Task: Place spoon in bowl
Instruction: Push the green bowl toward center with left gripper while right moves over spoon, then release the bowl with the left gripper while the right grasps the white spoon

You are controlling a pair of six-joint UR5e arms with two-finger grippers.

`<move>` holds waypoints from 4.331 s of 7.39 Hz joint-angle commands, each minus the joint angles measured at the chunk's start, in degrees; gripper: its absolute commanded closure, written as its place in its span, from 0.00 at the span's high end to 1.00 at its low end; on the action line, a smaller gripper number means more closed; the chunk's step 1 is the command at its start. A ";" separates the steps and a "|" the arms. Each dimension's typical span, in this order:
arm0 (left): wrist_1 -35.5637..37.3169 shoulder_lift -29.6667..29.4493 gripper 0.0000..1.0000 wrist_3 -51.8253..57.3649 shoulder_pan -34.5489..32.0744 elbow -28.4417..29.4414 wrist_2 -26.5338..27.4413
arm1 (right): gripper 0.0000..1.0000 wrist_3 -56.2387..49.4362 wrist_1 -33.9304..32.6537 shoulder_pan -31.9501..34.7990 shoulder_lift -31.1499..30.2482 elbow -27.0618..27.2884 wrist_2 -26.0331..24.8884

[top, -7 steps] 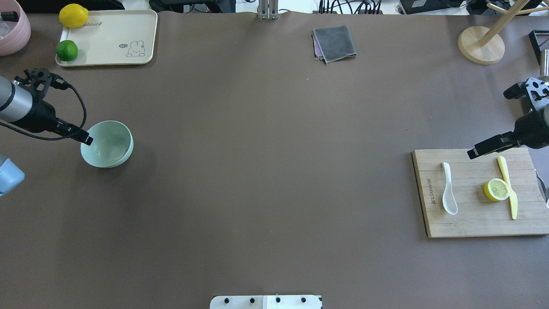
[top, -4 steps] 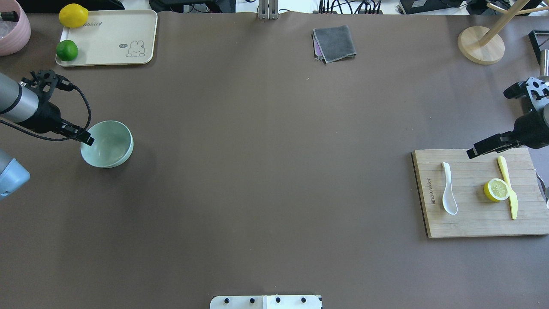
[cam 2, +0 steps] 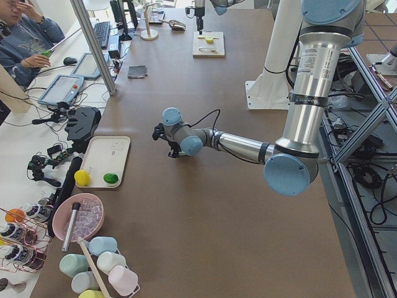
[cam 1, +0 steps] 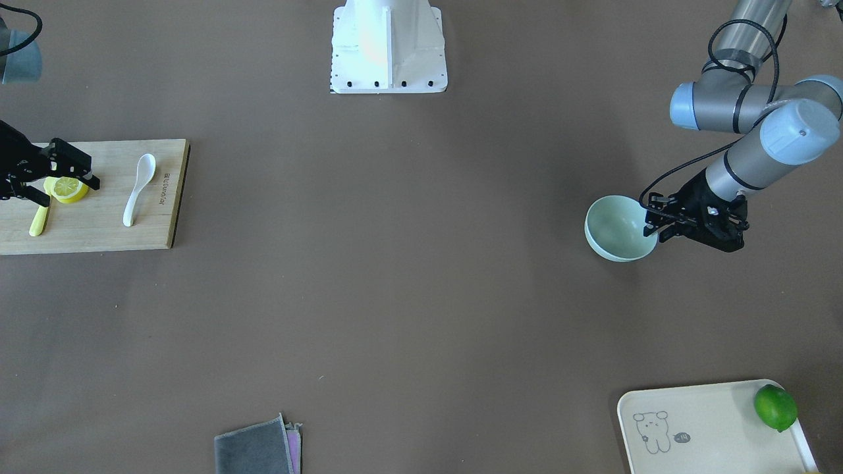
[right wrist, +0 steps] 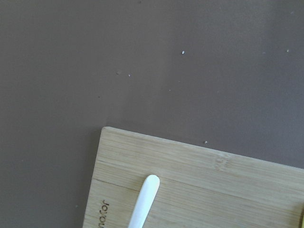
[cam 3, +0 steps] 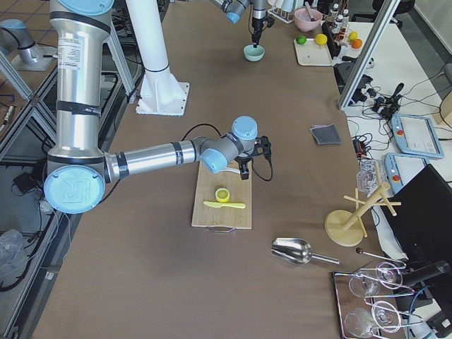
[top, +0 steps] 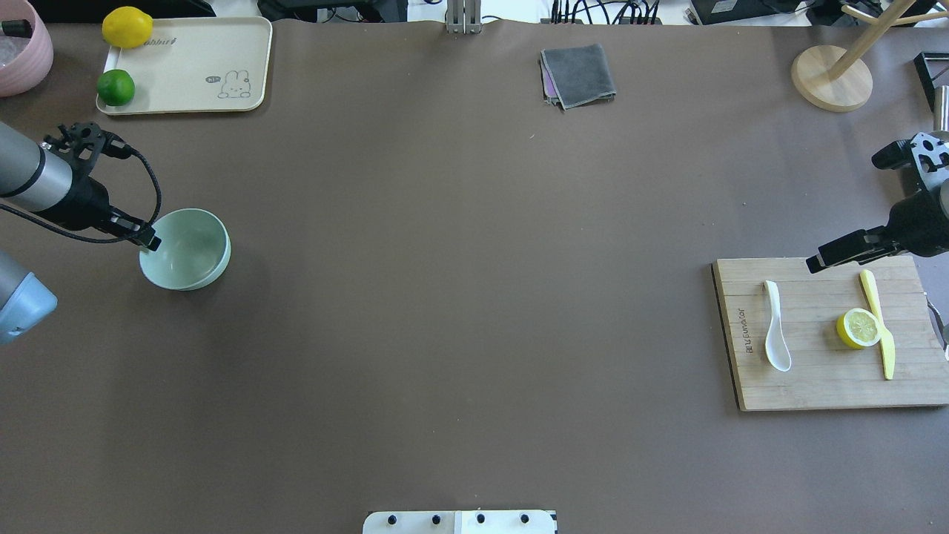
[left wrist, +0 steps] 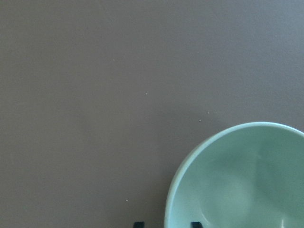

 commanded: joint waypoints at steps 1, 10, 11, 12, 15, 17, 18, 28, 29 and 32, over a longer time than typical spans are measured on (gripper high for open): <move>0.00 -0.08 0.00 -0.34 0.05 -0.37 -0.09 | 1.00 0.08 0.00 0.00 0.08 0.02 -0.01; 14.67 -18.52 0.00 -33.18 20.75 -11.45 12.19 | 0.98 23.34 -0.88 -8.96 0.16 1.78 -7.30; 14.85 -21.67 0.00 -36.17 23.40 -10.14 14.57 | 0.98 23.89 -0.88 -9.40 0.08 1.78 -7.30; 15.89 -24.92 0.00 -37.16 25.08 -8.12 15.81 | 0.98 24.42 -0.79 -10.01 0.34 0.64 -7.30; 16.69 -27.85 0.00 -37.78 26.50 -4.96 16.87 | 0.96 24.95 -0.88 -10.28 1.56 -1.90 -7.13; 16.69 -29.00 0.00 -37.87 26.50 -3.19 16.88 | 0.93 27.58 -0.88 -10.54 3.23 -3.67 -7.30; 16.69 -29.00 0.00 -37.87 26.77 -3.18 16.88 | 0.89 27.50 -0.79 -10.72 3.24 -3.67 -7.30; 16.78 -27.33 0.73 -38.22 26.77 -4.94 18.01 | 0.68 27.59 -0.79 -12.30 2.36 -3.67 -7.39; 16.78 -26.98 0.95 -38.14 26.77 -5.81 18.63 | 0.66 27.50 -0.79 -12.30 2.27 -3.76 -7.48; 16.87 -24.17 0.96 -38.14 26.59 -10.47 18.63 | 0.19 27.59 -0.70 -12.66 2.36 -3.67 -7.39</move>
